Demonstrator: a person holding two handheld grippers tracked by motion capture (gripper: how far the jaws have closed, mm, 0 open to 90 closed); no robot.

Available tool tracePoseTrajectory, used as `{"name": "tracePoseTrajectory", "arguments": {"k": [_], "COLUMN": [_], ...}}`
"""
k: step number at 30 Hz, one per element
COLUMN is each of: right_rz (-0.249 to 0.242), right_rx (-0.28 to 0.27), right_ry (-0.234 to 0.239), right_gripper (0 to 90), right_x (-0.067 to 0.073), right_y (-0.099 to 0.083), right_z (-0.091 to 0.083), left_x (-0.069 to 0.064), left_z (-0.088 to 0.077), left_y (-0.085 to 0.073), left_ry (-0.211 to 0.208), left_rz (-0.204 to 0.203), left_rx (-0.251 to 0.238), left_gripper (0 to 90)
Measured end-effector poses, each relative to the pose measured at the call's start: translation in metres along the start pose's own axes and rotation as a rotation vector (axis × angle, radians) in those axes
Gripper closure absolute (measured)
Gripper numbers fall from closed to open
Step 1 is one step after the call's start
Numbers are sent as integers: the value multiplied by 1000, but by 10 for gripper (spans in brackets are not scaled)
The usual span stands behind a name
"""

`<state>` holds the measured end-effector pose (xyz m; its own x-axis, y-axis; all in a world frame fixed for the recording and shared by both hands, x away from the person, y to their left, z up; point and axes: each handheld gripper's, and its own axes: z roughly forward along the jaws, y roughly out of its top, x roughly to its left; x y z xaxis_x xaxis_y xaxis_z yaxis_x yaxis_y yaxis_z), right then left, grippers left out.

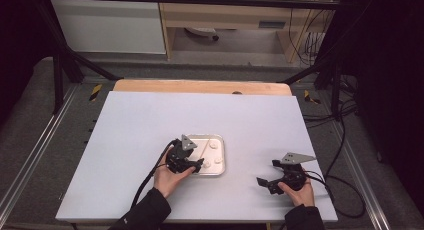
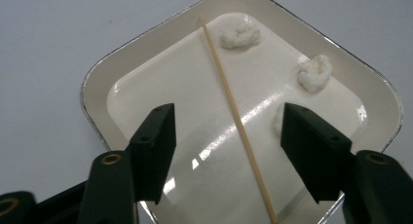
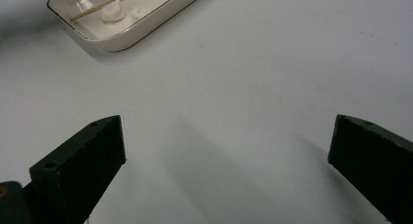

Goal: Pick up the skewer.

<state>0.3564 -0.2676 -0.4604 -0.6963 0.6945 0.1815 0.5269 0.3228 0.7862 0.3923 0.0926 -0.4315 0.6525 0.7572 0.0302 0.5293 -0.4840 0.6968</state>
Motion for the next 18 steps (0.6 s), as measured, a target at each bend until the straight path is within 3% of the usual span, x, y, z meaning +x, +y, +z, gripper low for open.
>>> {"name": "tracePoseTrajectory", "arguments": {"k": [7,10,18], "right_rz": [-2,2,-1], "right_rx": [3,-1,-1], "right_ry": [0,1,2], "right_gripper": [7,7,7], "right_x": [0,0,0], "right_y": [0,0,0], "right_z": [0,0,0], "left_x": [-5,-4,-5], "left_z": [10,11,13], "left_y": [0,1,0], "left_ry": [-11,-7,6], "left_rz": [-15,-28,-29], "left_rx": [4,5,16], "left_gripper": [526,613,742]}}
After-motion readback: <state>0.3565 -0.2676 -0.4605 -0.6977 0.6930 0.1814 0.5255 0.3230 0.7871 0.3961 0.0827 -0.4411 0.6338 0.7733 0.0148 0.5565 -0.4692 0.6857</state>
